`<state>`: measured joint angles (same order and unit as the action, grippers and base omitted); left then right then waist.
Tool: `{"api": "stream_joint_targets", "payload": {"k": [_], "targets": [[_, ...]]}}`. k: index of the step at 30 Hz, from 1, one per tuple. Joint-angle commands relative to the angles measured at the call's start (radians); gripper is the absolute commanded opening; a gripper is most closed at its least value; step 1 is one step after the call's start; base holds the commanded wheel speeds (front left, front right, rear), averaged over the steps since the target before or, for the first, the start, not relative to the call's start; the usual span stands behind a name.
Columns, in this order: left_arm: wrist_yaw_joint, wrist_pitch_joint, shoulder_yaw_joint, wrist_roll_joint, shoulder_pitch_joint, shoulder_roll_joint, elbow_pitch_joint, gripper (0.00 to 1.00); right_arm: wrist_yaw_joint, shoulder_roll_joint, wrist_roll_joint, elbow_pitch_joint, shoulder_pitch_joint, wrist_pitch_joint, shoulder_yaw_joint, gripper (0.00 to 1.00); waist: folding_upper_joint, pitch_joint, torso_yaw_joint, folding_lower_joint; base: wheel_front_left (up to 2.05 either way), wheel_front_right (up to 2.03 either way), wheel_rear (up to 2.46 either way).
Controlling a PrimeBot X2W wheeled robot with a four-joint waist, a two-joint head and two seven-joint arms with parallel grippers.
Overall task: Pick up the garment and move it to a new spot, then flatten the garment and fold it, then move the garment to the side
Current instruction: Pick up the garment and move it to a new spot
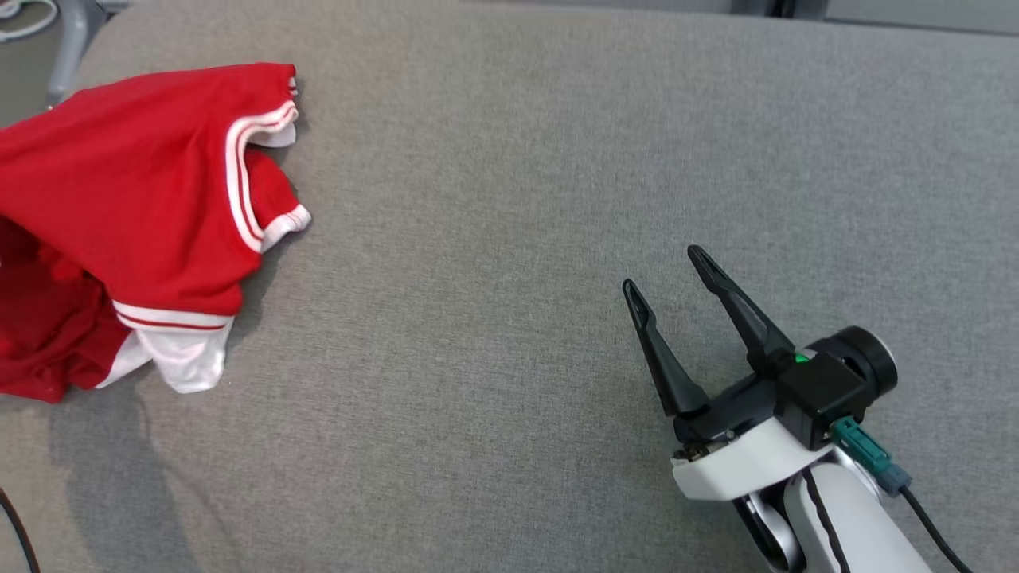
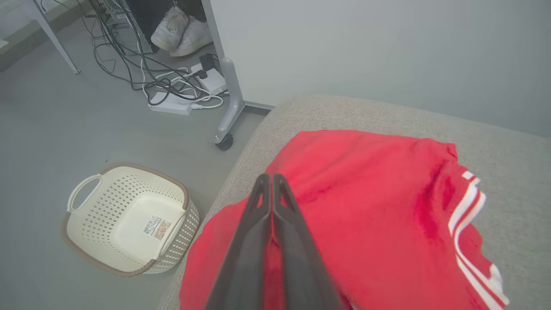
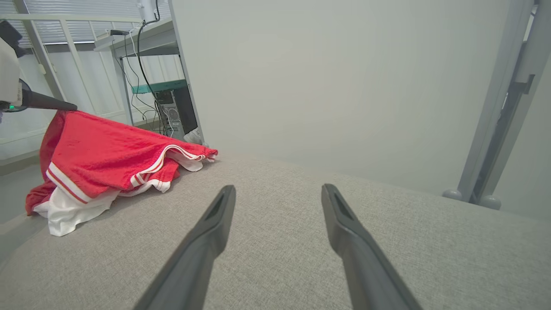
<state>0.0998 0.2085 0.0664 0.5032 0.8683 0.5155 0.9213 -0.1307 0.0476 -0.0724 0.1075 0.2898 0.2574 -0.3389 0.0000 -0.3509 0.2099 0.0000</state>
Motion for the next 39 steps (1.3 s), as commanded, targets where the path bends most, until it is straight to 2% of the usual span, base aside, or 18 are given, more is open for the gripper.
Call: {"api": "stream_joint_targets", "payload": {"k": [1,15,24,32,39], "targets": [[0.002,-0.018,-0.007,0.01,0.009,-0.003,-0.006,0.0,0.0,0.006,-0.01,0.003,-0.016,0.008,-0.002,1.0,0.0,0.032,0.007,0.0,0.0,0.0,0.0],[0.018,-0.245,-0.058,0.078,-0.029,-0.04,-0.21,0.0,0.0,0.006,-0.055,0.003,-0.052,0.01,-0.004,1.0,0.0,0.14,0.019,0.0,0.0,0.0,0.0],[0.018,-0.337,-0.071,0.104,-0.012,-0.082,-0.367,0.0,0.0,0.006,-0.077,-0.008,-0.063,0.01,0.006,1.0,0.0,0.184,0.001,0.0,0.0,0.0,0.0],[-0.012,-0.365,-0.06,0.136,-0.014,-0.165,-0.572,0.0,0.0,0.006,-0.094,-0.019,-0.075,0.01,0.037,1.0,0.0,0.235,-0.042,0.0,0.0,0.0,0.0],[-0.031,-0.303,-0.008,0.161,-0.014,-0.236,-0.738,0.0,0.0,0.006,-0.091,-0.03,-0.084,0.01,0.084,1.0,0.0,0.255,-0.088,0.0,0.0,0.0,0.0]]}}
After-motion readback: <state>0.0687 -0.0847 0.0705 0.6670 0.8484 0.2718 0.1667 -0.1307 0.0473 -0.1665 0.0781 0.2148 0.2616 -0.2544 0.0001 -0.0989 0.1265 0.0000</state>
